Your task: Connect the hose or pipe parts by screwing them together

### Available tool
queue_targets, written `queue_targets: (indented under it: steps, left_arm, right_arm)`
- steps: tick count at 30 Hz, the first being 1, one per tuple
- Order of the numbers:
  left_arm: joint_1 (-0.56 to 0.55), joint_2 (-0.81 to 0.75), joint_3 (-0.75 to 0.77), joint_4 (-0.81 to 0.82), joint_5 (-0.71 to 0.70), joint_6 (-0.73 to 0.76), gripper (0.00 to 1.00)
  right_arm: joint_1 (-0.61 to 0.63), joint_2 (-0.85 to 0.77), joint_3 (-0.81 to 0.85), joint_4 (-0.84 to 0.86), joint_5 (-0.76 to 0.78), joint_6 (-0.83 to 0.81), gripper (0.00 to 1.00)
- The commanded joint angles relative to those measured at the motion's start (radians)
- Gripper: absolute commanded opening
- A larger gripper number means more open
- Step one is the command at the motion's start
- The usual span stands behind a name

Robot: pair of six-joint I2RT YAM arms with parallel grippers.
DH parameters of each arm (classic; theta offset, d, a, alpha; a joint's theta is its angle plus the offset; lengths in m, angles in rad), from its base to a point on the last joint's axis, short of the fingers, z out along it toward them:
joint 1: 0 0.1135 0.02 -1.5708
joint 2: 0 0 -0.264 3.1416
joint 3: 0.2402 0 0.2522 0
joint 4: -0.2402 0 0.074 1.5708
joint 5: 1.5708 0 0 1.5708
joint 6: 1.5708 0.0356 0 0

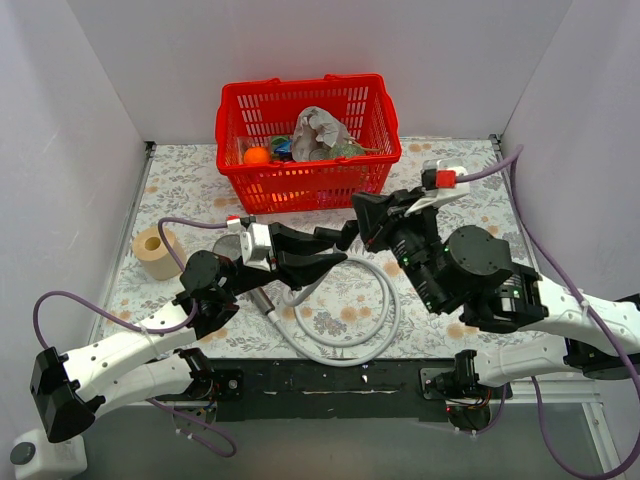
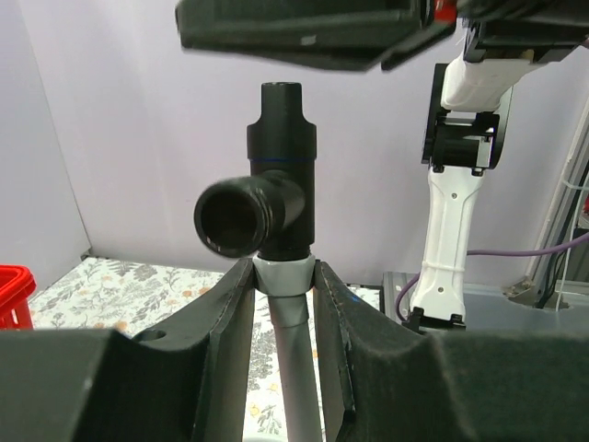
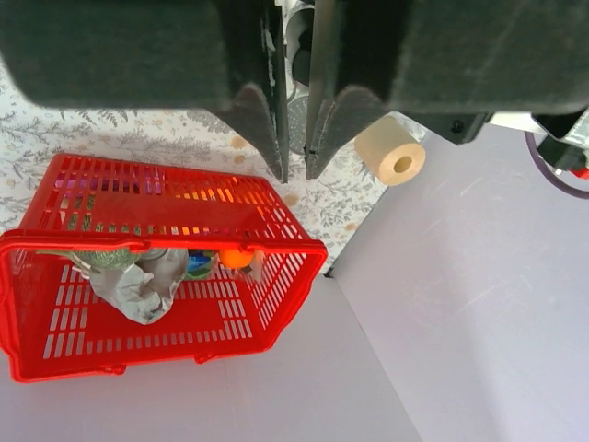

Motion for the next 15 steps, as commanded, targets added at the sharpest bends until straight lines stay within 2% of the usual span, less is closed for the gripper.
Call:
queue_targets:
  steps: [1, 4, 6, 8, 10, 11, 12, 14, 15]
  left_arm:
    - [-0.006, -0.038, 0.006, 0.053, -0.004, -0.028, 0.00]
    - [-0.006, -0.040, 0.000, 0.053, -0.002, -0.031, 0.00]
    - [-0.006, -0.038, 0.002, 0.053, -0.001, -0.033, 0.00]
    - [-0.006, -0.038, 0.003, 0.052, 0.001, -0.036, 0.00]
    - [-0.006, -0.038, 0.006, 0.047, 0.001, -0.039, 0.00]
    - [-0.006, -0.037, 0.006, 0.044, 0.001, -0.042, 0.00]
    - [-0.006, -0.038, 0.009, 0.041, -0.001, -0.048, 0.00]
    - [-0.006, -0.037, 0.009, 0.033, 0.001, -0.052, 0.00]
    - [-0.006, -0.037, 0.011, 0.032, 0.002, -0.054, 0.00]
  right_arm:
    - [0.002, -0.019, 0.104, 0.027, -0.016, -0.151, 0.17]
    - [0.002, -0.011, 0.127, -0.001, -0.031, -0.177, 0.17]
    - [0.002, -0.005, 0.132, -0.007, -0.032, -0.183, 0.27]
    - [0.004, 0.020, 0.160, -0.039, -0.031, -0.185, 0.27]
    - [0.002, 0.030, 0.185, -0.059, -0.051, -0.194, 0.22]
    - [0.002, 0.040, 0.219, -0.087, -0.078, -0.212, 0.08]
    - [0.002, 0.046, 0.239, -0.105, -0.151, -0.223, 0.01]
    - [0.002, 0.076, 0.300, -0.209, -0.233, -0.234, 0.01]
    - [0.002, 0.086, 0.350, -0.242, -0.327, -0.239, 0.01]
